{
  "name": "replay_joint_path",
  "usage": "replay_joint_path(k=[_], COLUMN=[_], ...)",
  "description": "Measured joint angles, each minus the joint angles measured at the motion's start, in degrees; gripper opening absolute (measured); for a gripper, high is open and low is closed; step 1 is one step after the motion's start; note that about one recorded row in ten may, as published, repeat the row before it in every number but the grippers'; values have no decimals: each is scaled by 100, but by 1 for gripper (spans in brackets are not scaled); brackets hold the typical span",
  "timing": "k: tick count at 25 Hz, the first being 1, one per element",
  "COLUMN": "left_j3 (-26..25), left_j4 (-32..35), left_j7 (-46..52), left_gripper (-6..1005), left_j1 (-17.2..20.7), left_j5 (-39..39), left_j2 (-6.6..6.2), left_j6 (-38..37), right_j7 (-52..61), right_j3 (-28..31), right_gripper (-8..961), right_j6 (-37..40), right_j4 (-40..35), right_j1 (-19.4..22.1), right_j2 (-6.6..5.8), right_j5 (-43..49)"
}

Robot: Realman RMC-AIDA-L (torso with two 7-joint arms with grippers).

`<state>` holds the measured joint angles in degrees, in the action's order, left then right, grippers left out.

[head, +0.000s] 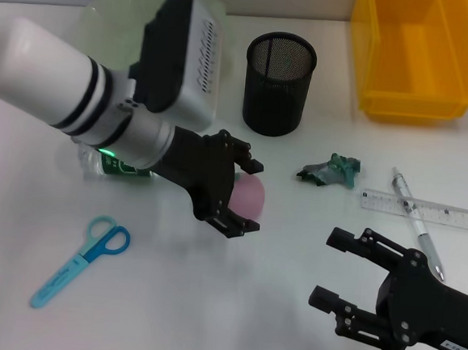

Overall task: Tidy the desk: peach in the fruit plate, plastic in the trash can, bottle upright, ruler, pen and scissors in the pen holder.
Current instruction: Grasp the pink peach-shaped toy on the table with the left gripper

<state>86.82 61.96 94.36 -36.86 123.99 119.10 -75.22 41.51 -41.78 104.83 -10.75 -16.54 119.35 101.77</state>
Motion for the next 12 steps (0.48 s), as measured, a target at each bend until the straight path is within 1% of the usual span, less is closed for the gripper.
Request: replay_joint_path(k=[4,8,12], left_j3=[103,227,277], left_j4=[-81,-376,-427], left_j7=[203,515,582], left_gripper=[808,805,802], left_j1=[-13,-181,-200], left_j5=[138,432,481], left_j2=[2,2,7], left_j6=[237,299,404], right_j7=[6,30,33], right_j3=[4,4,3], right_gripper=[762,762,762], right_j6=[0,-1,-7], right_j4=[2,3,3], right_j1=[-38,-73,-101], right_j2=[0,5,7], right_j5=[0,0,0])
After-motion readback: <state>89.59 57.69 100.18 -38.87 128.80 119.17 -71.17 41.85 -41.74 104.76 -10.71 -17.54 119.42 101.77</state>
